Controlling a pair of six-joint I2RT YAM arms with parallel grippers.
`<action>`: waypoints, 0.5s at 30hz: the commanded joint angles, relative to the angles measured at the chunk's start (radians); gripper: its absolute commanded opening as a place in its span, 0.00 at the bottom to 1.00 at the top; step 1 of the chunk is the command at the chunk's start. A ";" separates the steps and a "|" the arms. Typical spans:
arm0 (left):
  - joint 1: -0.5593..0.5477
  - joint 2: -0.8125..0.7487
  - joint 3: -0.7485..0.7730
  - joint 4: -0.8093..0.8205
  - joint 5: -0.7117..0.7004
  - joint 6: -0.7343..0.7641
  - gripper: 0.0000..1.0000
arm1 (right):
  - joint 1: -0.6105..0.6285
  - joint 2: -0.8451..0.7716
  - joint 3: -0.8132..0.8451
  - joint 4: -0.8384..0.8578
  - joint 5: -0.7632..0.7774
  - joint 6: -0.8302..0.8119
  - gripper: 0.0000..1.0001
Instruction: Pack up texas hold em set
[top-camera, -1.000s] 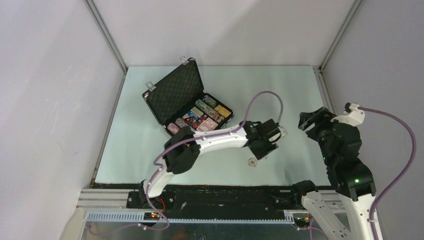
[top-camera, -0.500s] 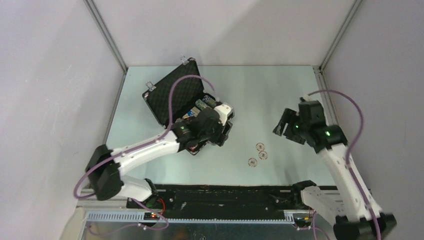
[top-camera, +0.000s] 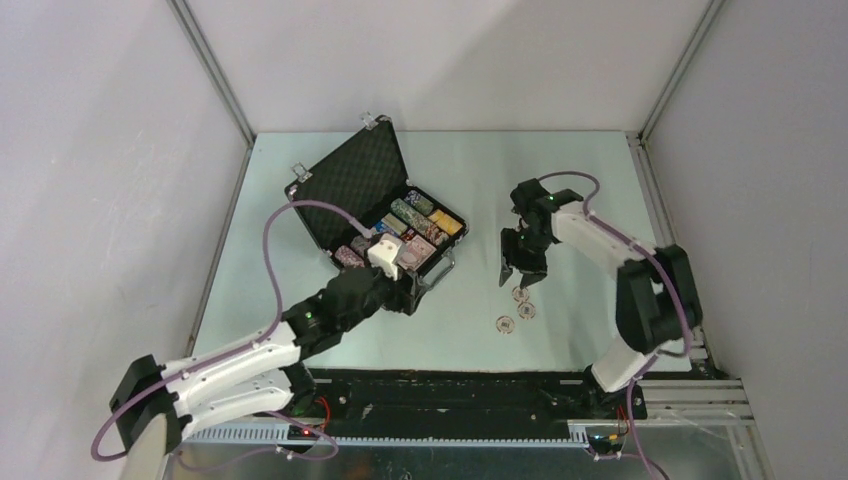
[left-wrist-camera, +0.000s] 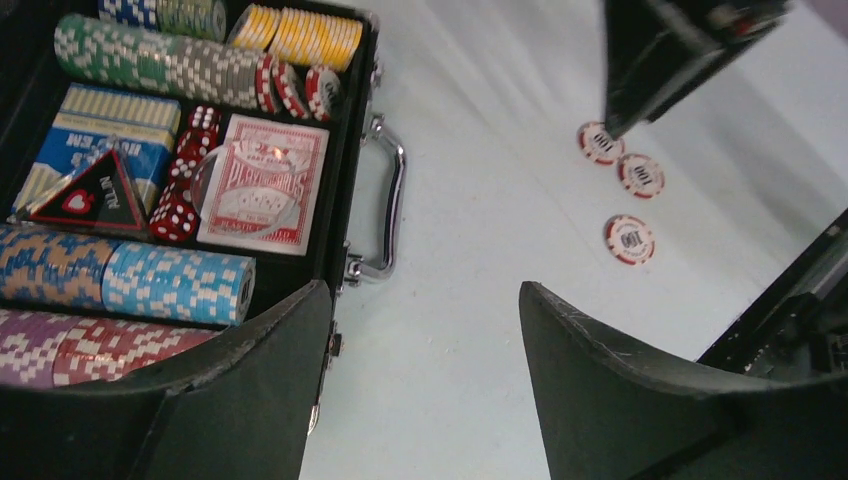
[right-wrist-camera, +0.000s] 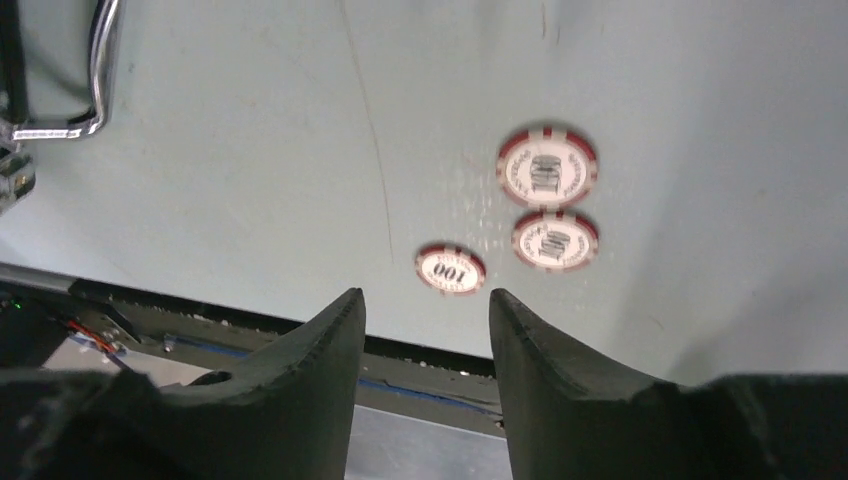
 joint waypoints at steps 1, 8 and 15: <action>0.003 -0.091 -0.103 0.252 0.039 0.039 0.77 | -0.051 0.157 0.085 -0.035 -0.095 -0.066 0.51; 0.003 -0.120 -0.198 0.353 0.036 0.099 0.79 | -0.035 0.225 0.112 -0.083 0.070 -0.073 0.78; 0.002 -0.122 -0.217 0.362 0.048 0.098 0.79 | -0.040 0.283 0.116 -0.056 0.087 -0.078 0.75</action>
